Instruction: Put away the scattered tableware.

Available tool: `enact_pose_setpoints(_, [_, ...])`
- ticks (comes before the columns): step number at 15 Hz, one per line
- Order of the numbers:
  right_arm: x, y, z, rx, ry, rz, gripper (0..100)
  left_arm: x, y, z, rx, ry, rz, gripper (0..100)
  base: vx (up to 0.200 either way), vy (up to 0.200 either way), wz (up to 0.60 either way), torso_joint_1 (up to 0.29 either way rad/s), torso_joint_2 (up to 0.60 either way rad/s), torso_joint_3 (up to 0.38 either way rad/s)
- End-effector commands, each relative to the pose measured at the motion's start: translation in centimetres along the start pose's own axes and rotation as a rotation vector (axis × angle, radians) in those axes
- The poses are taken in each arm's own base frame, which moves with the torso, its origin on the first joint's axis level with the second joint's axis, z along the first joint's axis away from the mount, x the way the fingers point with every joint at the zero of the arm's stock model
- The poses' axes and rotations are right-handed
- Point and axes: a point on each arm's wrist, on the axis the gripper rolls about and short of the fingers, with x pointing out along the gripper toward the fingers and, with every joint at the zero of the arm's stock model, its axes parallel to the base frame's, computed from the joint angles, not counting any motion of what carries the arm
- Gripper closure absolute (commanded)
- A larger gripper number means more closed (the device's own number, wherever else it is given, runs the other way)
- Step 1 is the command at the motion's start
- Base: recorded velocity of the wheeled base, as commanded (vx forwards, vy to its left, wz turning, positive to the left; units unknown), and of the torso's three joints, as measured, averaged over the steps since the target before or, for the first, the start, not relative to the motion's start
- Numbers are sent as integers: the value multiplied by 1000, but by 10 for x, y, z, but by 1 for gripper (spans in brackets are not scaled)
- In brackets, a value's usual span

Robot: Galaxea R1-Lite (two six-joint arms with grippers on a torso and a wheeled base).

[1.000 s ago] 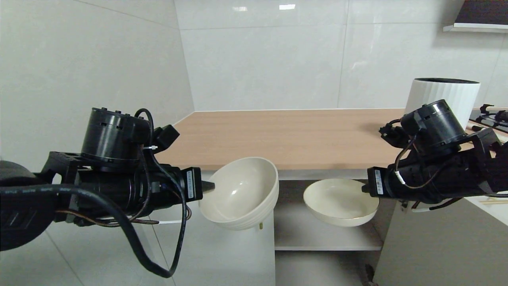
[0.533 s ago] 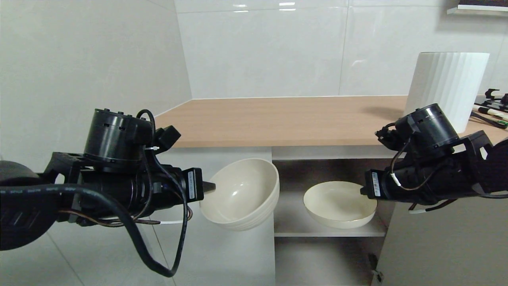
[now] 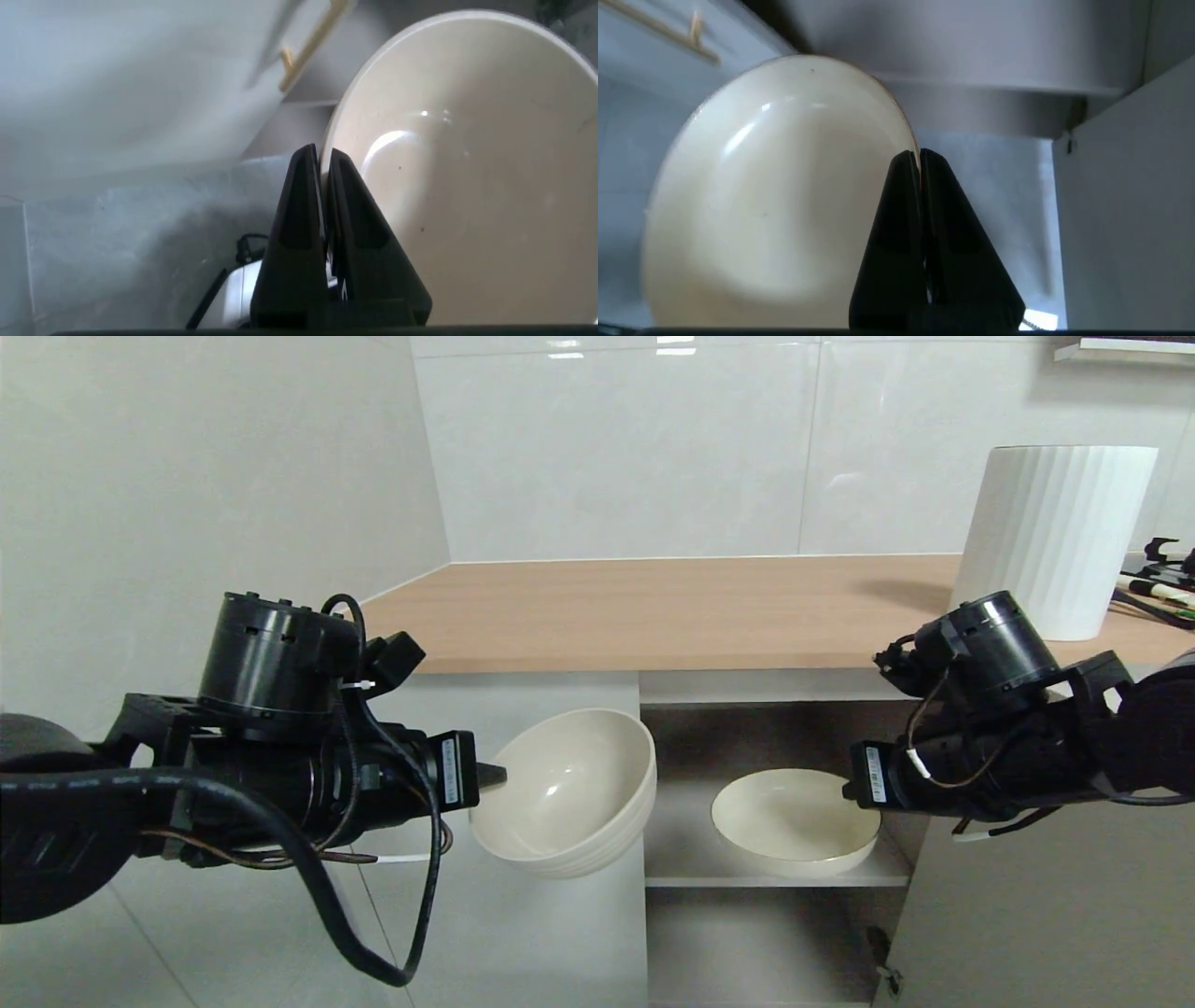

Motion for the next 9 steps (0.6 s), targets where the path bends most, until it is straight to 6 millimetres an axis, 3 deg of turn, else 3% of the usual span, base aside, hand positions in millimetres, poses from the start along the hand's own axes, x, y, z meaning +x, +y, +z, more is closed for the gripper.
enact_pose_setpoints(1, [22, 4, -9, -21, 69, -13, 100, 0, 0, 0, -1, 2, 2, 100, 0, 0, 0, -61, 85, 36])
enact_pose_setpoints(5, [74, 12, -34, -77, 191, -43, 100, 0, 0, 0, -1, 2, 2, 100, 0, 0, 0, -9, 13, 12])
enact_pose_setpoints(9, [144, 7, -65, -90, 194, -87, 100, 0, 0, 0, -1, 1, 1, 100, 0, 0, 0, 0, 0, 0])
